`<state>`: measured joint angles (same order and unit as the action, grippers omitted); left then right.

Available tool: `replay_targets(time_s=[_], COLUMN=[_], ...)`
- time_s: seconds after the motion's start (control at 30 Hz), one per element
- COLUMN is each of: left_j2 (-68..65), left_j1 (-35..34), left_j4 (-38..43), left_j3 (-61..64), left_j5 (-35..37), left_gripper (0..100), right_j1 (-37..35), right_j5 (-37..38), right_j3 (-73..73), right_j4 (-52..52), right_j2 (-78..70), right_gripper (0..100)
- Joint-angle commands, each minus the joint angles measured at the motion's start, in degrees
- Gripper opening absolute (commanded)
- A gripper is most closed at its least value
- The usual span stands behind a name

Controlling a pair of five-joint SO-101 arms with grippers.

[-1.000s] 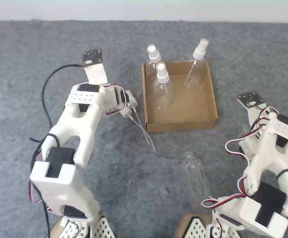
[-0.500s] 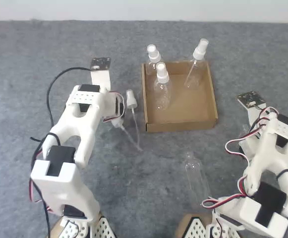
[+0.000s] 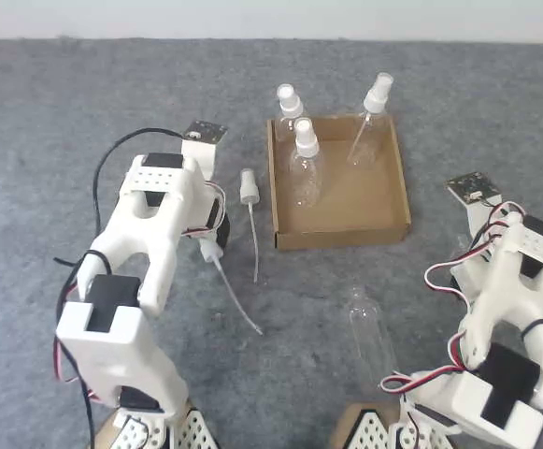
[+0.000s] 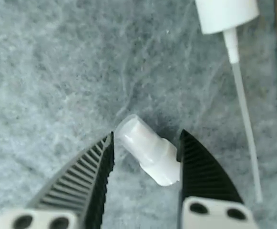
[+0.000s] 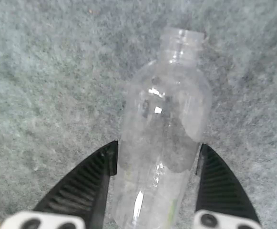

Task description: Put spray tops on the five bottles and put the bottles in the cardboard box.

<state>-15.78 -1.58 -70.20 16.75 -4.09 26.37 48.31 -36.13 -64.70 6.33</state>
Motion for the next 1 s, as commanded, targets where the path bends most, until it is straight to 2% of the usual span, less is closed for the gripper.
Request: replay_targets(time_s=[0.0,0.1,0.33,0.47,0.53,0.67,0.8,0.97], left_j2=[1.14,1.14,1.05,0.88,1.05,0.70,0.62,1.14], left_j1=[0.88,0.79,0.62,1.05,1.67,4.66,5.71,5.45], left_j4=[-1.23,-2.11,-5.45,-5.36,-5.27,-5.27,-5.36,-4.40], left_j3=[-2.15,-3.21,-2.86,-2.86,-2.95,-3.12,-2.42,-2.68], left_j5=[-6.42,-8.44,1.58,4.40,4.04,-2.55,-3.16,-7.38], left_gripper=[20,20,20,20,20,20,20,20], right_j1=[0.48,0.48,0.40,0.40,0.40,0.48,0.48,0.13], right_j5=[1.23,1.23,1.23,1.23,1.23,1.23,1.23,1.23], right_j3=[3.16,3.16,3.16,3.16,3.16,3.16,2.99,1.76], right_j4=[-0.66,-0.66,-0.66,-0.66,-0.66,-0.66,-0.66,-0.48], right_j2=[0.75,0.75,0.66,0.57,0.57,0.48,0.48,1.01], right_gripper=[21.5,21.5,21.5,21.5,21.5,21.5,21.5,21.5])
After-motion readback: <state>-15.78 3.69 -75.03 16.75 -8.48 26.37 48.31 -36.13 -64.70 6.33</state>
